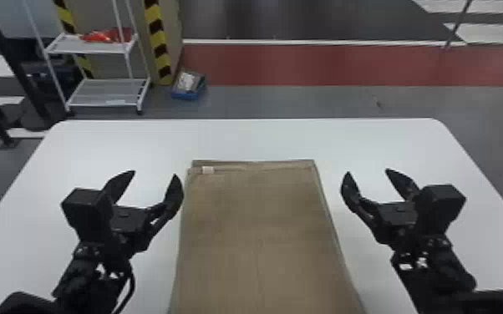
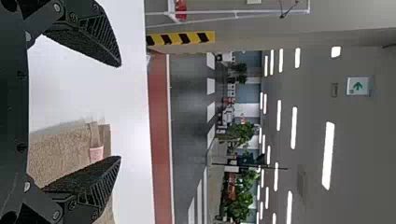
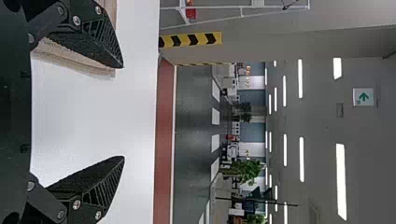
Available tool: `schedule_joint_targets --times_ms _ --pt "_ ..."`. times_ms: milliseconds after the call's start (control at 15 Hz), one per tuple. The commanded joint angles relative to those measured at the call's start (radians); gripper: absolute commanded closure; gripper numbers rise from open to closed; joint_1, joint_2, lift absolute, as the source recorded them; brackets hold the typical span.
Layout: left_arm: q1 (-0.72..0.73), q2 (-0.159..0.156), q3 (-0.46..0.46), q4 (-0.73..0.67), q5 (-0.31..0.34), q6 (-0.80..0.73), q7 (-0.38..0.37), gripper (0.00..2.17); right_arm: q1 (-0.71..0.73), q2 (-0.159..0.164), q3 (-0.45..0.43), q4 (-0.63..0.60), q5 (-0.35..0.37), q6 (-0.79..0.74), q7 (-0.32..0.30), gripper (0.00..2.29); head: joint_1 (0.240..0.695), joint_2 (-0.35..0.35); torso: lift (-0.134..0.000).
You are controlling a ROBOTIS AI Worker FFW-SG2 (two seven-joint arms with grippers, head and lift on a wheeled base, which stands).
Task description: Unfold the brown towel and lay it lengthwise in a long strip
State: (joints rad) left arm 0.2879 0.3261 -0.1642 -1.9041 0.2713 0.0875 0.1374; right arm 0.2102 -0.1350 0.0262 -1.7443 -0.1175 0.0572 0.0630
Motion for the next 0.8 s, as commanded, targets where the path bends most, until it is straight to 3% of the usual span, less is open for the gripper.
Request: schedule_joint_targets --times_ms 0,333,533,733 --pt "-0.081 -0.002 -0.018 0.046 0.052 0.096 -0.025 0.20 -0.025 0.000 0.001 0.032 0.002 0.000 0.001 0.21 0.695 -0.015 -0.123" --pt "-0.276 -0.038 -0.090 0.220 0.134 0.166 -0.065 0.30 -0.011 0.000 -0.006 0.014 0.007 0.000 0.000 0.21 0.695 -0.043 -0.123" --pt "-0.368 -0.068 -0.158 0.309 0.132 0.166 -0.064 0.30 -0.003 -0.002 -0.014 0.012 0.010 0.007 0.000 0.21 0.695 -0.068 -0.123" --pt "-0.429 -0.084 -0.163 0.396 0.132 0.173 -0.064 0.30 0.011 -0.006 -0.020 -0.015 0.019 0.022 0.000 0.21 0.695 -0.102 -0.123"
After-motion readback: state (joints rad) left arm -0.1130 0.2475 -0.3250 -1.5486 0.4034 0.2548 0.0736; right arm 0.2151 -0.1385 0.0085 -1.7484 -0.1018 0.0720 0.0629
